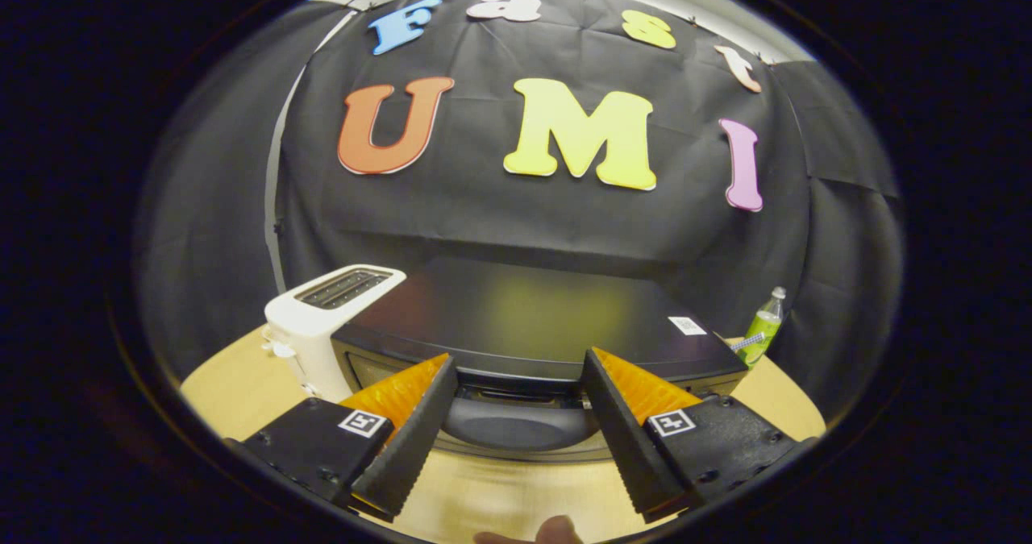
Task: Open the toaster oven, put the food inside, and close the toaster oven door.
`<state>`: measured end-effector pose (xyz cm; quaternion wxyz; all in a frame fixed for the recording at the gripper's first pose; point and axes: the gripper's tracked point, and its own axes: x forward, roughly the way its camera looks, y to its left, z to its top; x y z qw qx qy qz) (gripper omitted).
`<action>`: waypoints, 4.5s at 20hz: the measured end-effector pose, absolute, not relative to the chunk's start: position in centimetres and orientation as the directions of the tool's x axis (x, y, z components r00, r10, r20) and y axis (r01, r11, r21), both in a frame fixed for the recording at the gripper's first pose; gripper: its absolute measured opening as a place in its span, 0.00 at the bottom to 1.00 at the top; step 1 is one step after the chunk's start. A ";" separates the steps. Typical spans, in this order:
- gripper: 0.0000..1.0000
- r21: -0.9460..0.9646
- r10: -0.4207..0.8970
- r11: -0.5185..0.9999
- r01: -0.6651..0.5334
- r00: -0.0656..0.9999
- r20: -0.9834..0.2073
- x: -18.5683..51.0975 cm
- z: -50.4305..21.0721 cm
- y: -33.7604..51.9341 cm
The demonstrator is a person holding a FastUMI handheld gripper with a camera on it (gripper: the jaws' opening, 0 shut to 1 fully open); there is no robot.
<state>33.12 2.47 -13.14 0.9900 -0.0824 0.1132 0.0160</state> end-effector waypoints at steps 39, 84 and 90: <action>1.00 0.075 0.095 0.995 -0.066 0.856 -0.509 18.1 -25.4 2.0; 0.34 0.225 0.110 0.973 0.050 0.757 -0.644 3.4 -29.6 2.2; 0.33 0.222 0.108 0.974 0.032 0.801 -0.588 5.9 -24.5 1.8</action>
